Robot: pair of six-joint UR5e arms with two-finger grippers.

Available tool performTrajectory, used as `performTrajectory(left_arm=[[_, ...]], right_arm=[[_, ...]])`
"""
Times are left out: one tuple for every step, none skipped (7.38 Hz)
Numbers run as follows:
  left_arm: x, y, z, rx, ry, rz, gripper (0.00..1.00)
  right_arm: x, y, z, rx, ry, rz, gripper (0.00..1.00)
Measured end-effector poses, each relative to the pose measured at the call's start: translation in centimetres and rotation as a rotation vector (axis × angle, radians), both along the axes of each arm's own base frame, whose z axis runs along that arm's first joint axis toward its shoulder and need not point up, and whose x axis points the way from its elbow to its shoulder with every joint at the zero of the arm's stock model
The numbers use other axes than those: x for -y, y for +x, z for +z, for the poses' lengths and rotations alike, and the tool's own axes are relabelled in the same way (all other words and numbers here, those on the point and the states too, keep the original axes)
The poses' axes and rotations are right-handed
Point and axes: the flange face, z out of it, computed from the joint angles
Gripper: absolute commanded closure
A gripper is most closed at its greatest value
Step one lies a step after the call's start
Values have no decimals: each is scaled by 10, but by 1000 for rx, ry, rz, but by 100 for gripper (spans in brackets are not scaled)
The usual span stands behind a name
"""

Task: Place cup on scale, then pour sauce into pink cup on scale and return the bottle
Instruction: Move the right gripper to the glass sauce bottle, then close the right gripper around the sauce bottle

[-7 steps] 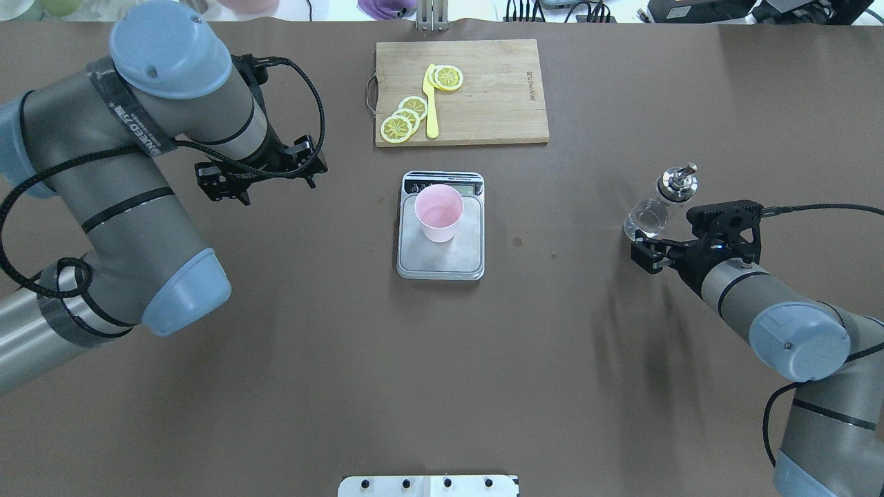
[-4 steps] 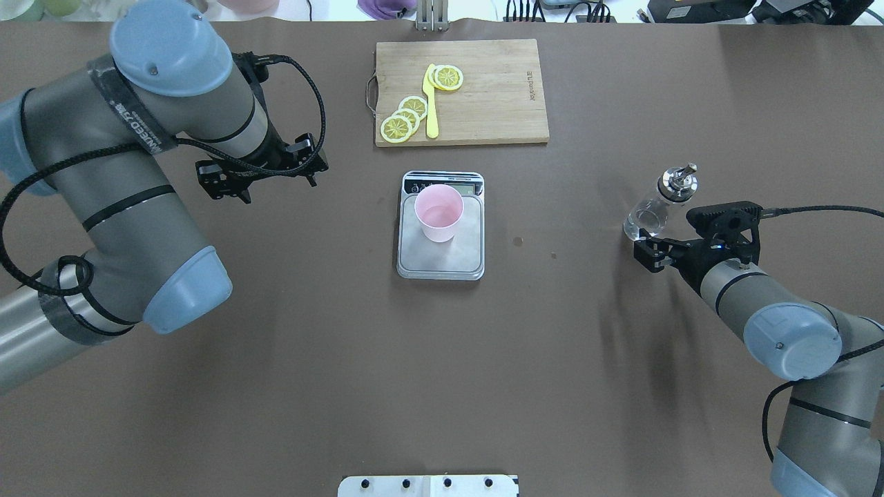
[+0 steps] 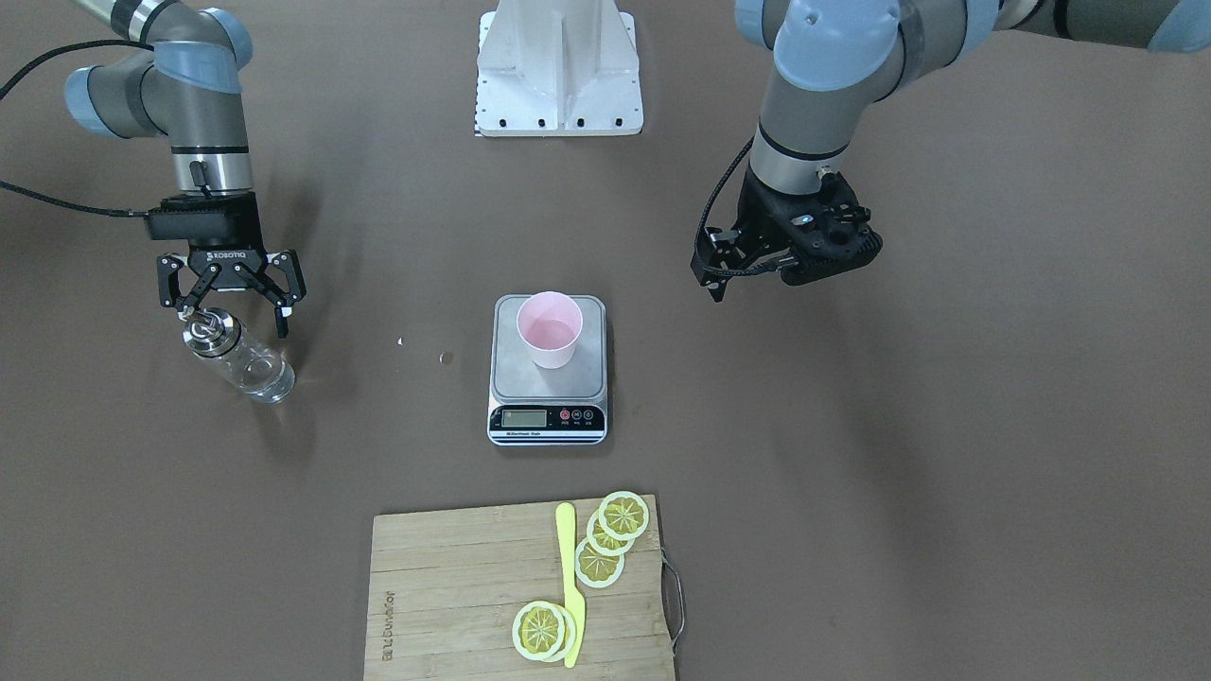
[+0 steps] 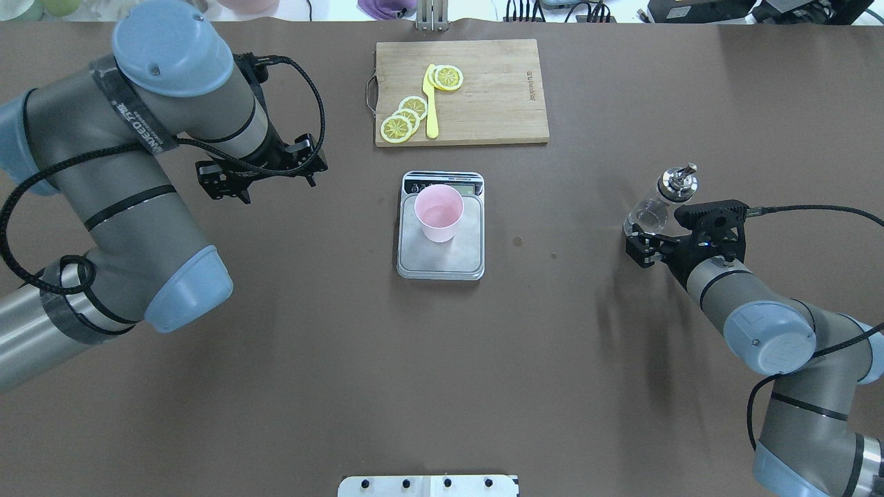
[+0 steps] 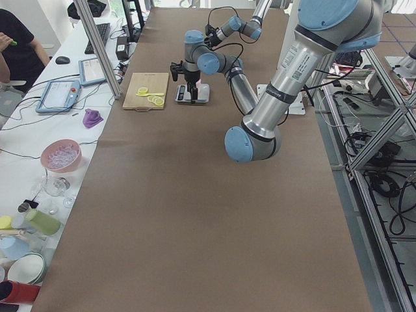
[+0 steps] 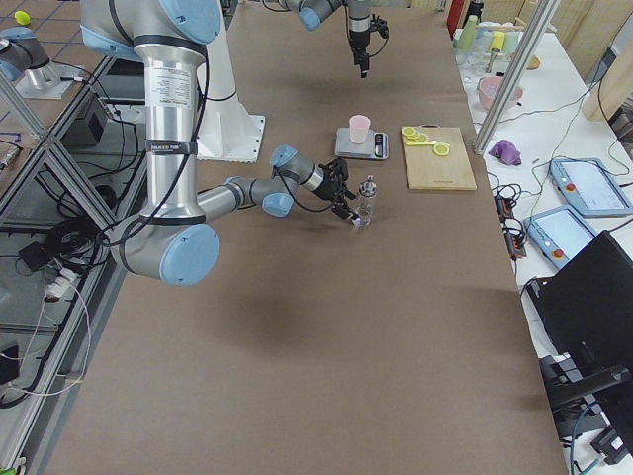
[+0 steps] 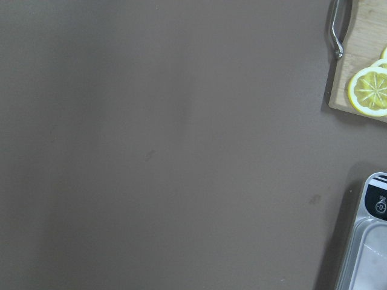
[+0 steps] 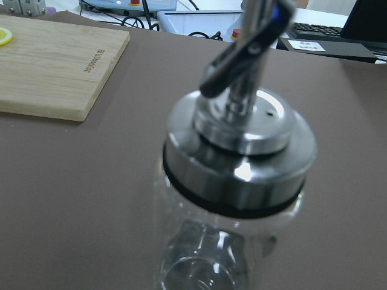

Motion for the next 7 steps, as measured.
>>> performTrajectory(left_arm=[[0,0,0,1,-1,0,2],[1,1,0,1,-1,0,2],[1,1,0,1,-1,0,2],[1,1,0,2,-2,0,2],[1,1,0,2,-2,0,2],[1,1,0,2,-2,0,2],[1,2,1,2,-2,0,2]], right_arm=[[2,-3,2,-3,0,2,2],[3,-5,1,-3,2,3,2],[4,-7,0,-3,3,3,2],[5,-8,1,-7,4,1,2],[6,-9,2,-12,5,0,2],[7,-8,3,-16,5,2,2],[8,-7,4,-18,5,4,2]])
